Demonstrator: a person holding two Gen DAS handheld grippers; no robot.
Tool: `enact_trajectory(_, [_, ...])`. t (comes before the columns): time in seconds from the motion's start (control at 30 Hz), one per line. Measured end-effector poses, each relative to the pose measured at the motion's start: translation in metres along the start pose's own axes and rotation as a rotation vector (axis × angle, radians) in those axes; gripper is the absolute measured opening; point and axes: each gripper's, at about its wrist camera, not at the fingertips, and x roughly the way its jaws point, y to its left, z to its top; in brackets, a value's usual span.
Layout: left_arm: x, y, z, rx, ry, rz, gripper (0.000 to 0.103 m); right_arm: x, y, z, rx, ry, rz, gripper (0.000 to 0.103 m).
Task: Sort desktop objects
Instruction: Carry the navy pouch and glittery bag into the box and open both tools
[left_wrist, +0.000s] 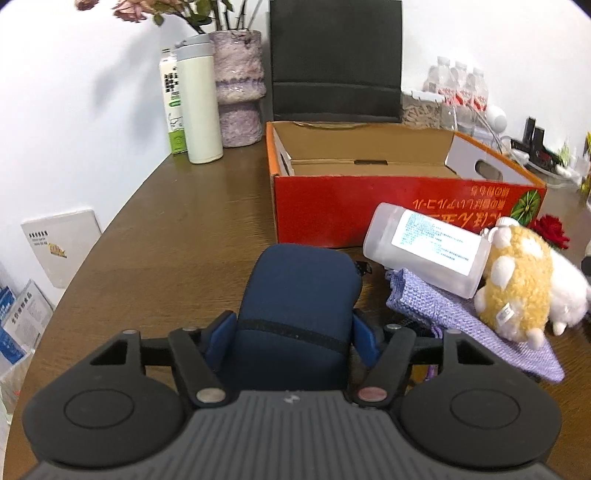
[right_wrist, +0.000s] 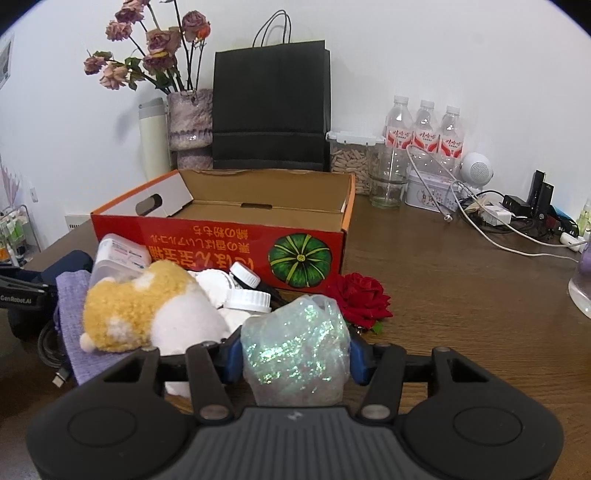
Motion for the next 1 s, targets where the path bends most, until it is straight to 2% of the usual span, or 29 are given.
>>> enact_trajectory(0.27, [-0.033, 0.006, 0.015, -0.063, -0.113, -0.012, 0.065, -0.015, 0.004, 0.012, -0.002, -0.065, 0.018, 0.052])
enact_trajectory(0.57, [-0.054, -0.006, 0.059, -0.095, -0.253, -0.070, 0.065, -0.008, 0.012, 0.052, -0.007, -0.156, 0.050, 0.052])
enact_trajectory(0.8, [-0.033, -0.026, 0.111, -0.098, -0.323, -0.111, 0.065, 0.021, 0.014, 0.092, 0.009, -0.215, 0.068, 0.052])
enact_trajectory(1.0, [0.017, -0.043, 0.141, -0.117, -0.292, -0.106, 0.065, 0.071, 0.012, 0.119, 0.025, -0.185, 0.085, 0.052])
